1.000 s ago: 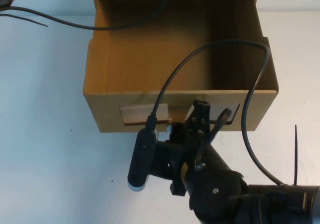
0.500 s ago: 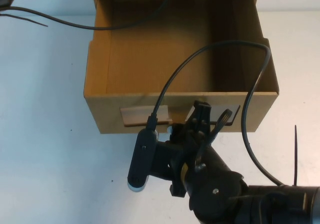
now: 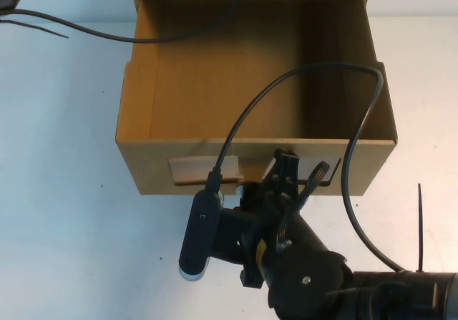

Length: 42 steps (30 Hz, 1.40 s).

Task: Open the shoe box
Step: 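Pull the top drawer of the cardboard box fully open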

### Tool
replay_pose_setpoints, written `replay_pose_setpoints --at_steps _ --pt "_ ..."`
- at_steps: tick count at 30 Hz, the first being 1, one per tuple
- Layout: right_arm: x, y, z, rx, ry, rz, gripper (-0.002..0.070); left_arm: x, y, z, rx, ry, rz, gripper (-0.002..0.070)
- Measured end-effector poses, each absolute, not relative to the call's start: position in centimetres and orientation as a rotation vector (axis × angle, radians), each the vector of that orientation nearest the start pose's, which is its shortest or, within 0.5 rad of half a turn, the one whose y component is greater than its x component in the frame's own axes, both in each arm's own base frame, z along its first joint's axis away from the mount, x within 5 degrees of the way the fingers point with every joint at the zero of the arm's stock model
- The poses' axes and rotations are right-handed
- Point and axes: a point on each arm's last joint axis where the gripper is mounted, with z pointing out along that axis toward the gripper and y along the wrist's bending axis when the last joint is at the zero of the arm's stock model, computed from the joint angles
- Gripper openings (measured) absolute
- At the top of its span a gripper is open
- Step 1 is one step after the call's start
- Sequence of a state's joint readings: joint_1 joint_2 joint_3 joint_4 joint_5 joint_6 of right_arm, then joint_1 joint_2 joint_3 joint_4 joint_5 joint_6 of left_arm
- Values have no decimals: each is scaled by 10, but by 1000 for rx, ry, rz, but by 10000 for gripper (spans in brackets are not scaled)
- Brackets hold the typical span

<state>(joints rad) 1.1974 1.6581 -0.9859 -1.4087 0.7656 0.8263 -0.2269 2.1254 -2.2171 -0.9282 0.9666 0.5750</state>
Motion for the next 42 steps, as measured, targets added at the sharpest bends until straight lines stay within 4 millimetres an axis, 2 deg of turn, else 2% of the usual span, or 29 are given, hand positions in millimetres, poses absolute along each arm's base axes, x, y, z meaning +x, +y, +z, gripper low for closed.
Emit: replay_pose_setpoints --at_steps 8,11,14,18,21,28,32,35,39,40,42 --pt "180 287 237 -1338 1632 -489 106 457 -167 374 591 2006 -937 -6" --pt "179 286 236 -1342 1628 -499 137 457 -167 376 589 1998 -944 -6" --pt "177 285 238 -1332 1638 -484 198 457 -165 379 578 1988 -932 -6" --pt "168 284 249 -1313 1640 -429 290 456 -159 384 559 1980 -892 -6" --pt "155 284 261 -1299 1638 -355 328 453 -154 391 559 1969 -852 -6" --pt "127 281 290 -1278 1581 -230 344 436 -149 421 554 1913 -840 -6" --pt "111 276 308 -1265 1532 -154 340 416 -146 448 573 1865 -833 -6" --pt "102 269 324 -1239 1498 -114 302 393 -142 471 620 1837 -816 -5" --pt "98 249 351 -1157 1425 -131 148 349 -131 507 706 1808 -722 -5" --pt "98 241 360 -1129 1399 -135 96 335 -127 518 722 1793 -689 -6" --pt "97 226 379 -1069 1341 -137 39 303 -118 541 747 1757 -624 -6"
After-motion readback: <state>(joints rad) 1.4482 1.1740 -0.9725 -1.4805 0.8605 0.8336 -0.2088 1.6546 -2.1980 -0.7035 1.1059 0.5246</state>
